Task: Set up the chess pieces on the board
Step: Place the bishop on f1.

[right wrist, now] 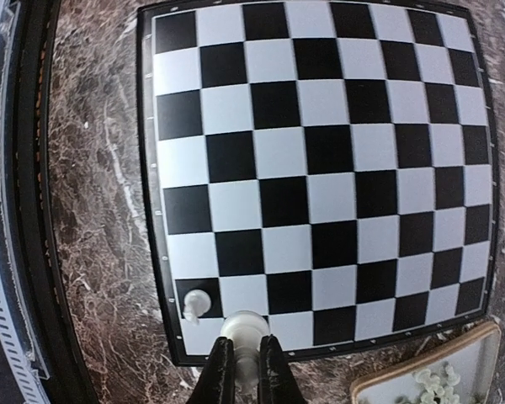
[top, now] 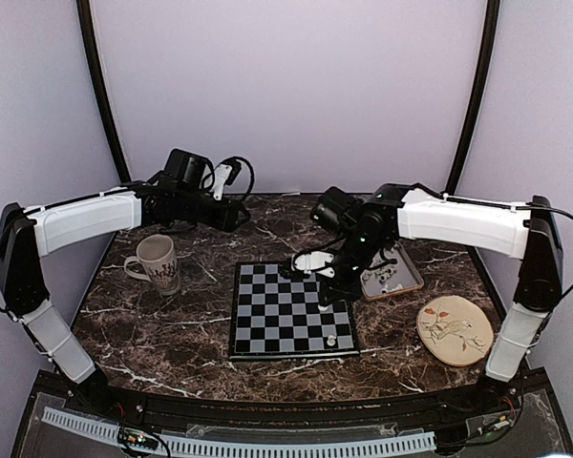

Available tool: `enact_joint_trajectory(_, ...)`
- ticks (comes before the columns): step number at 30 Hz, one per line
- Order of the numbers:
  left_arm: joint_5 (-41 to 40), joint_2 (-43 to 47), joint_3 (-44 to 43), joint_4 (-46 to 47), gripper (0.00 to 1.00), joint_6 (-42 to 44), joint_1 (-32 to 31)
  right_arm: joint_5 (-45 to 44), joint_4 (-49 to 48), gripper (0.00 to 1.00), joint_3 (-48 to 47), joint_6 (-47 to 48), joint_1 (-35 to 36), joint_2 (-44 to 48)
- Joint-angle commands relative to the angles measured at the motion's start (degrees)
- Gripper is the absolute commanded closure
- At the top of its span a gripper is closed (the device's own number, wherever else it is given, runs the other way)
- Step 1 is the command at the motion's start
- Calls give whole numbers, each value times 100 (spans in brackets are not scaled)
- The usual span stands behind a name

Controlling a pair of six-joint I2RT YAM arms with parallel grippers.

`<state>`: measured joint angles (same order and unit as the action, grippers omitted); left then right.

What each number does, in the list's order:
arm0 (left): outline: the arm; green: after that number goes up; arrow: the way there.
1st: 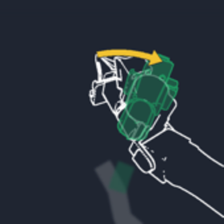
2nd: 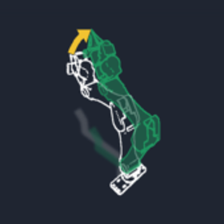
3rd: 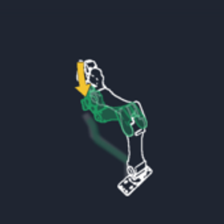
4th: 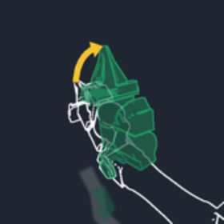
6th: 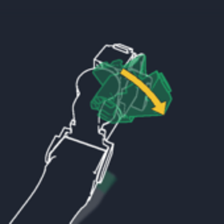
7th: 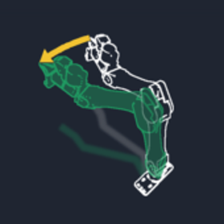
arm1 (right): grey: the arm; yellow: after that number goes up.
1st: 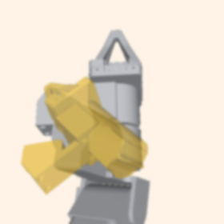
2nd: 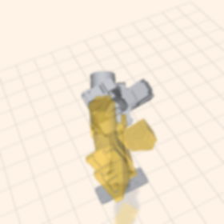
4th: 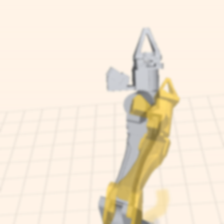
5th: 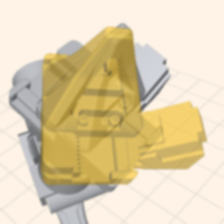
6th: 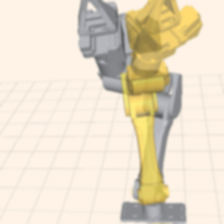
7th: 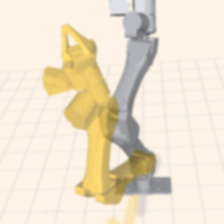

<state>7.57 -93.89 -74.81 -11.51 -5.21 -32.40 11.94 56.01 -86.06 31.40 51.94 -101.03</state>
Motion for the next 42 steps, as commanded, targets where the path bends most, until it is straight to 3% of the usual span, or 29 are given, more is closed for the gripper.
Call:
enact_joint_trajectory(1, 44, 403, 86, 168, 50, -85, 61, -199, 260, 96, -233, 129, 464, -218)
enact_joint_trajectory(11, -210, 592, 145, 118, 50, -7, 59, -313, 46, 95, 8, 124, 943, -533)
enact_joint_trajectory(42, -55, 439, 92, 41, 50, 20, 60, -634, -784, 91, 679, -113, 1028, -840)
